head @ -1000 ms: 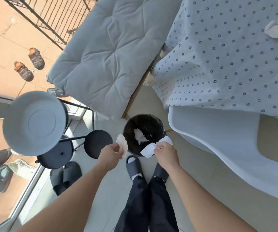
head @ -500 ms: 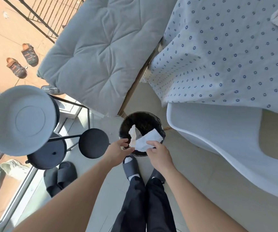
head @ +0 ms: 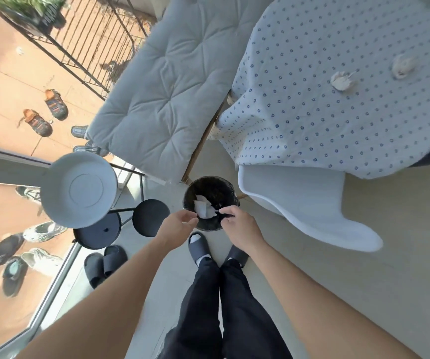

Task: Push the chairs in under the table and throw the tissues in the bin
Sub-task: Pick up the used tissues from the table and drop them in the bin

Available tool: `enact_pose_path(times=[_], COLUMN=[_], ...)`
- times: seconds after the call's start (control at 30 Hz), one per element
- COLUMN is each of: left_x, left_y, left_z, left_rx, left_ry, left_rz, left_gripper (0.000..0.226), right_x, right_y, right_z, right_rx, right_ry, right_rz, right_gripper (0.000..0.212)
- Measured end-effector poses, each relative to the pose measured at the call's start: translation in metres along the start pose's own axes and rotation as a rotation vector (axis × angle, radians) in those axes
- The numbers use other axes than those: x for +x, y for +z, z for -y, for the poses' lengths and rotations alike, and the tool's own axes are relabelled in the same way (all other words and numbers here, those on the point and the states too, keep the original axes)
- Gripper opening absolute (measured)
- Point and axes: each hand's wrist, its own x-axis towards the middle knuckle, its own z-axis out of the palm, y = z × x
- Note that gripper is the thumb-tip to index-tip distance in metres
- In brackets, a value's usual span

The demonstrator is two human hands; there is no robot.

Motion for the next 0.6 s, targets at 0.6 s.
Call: enact_pose_path(times=[0.6], left_x=[-0.145], left_y=[-0.084], left_z=[-0.152], left_rx=[0.116], left_ry=[0.335], left_rz=[0.014], left_gripper=[0.024], right_x=[-0.155], right_y=[-0.118], right_z=[0.09], right_rx=[0.042], right_ry=[-0.096], right_rz=[-0.316], right_gripper=[0.031])
